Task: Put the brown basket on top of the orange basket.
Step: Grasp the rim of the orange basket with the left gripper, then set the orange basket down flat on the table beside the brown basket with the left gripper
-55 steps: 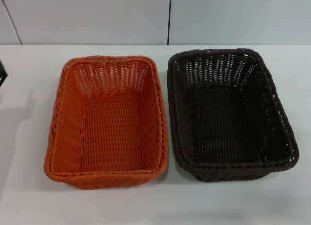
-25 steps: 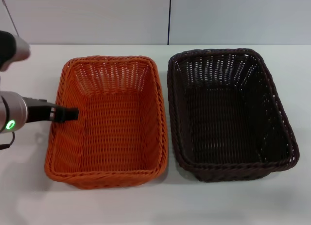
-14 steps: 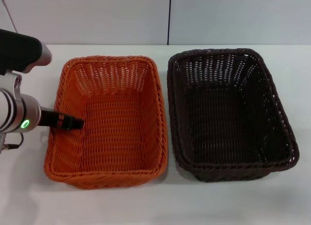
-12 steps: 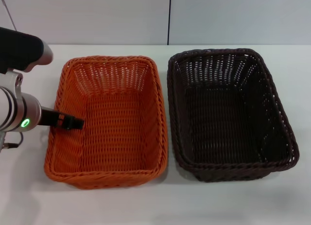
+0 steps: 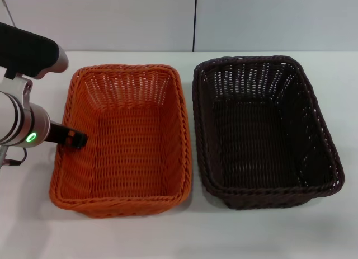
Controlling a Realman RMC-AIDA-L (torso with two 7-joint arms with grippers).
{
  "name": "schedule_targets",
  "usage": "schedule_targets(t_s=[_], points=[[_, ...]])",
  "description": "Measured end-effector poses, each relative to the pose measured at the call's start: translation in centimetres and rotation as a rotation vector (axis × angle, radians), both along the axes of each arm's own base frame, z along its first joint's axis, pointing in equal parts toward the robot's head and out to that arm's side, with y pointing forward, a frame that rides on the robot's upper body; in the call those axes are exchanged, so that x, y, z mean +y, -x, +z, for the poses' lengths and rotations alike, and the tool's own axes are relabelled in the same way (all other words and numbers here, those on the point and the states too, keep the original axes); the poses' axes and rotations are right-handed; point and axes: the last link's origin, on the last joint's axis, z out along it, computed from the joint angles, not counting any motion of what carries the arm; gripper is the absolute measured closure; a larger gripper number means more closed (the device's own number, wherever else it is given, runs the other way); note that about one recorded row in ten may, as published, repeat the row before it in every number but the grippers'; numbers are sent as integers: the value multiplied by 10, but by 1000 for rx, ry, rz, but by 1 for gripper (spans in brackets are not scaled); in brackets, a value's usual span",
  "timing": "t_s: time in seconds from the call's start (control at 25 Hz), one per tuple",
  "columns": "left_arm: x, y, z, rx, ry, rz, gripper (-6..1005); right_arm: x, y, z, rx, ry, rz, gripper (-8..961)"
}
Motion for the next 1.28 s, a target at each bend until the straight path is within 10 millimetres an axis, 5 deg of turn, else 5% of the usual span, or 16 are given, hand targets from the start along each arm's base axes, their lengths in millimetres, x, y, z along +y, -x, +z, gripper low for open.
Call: schedule_targets(t_s=[0.24, 0.76, 1.04, 1.28], points=[[1, -2, 3, 12, 9, -17, 650, 1, 1, -1, 1, 2, 2, 263], [5, -12, 14, 121, 94, -171, 725, 0, 3, -4, 7, 9, 6, 263], [4, -20, 72, 222, 102, -297, 739, -1, 6, -5, 24, 1, 17, 263], [-4, -35, 102, 241, 178, -424, 759, -1, 13, -8, 38, 6, 40, 262]])
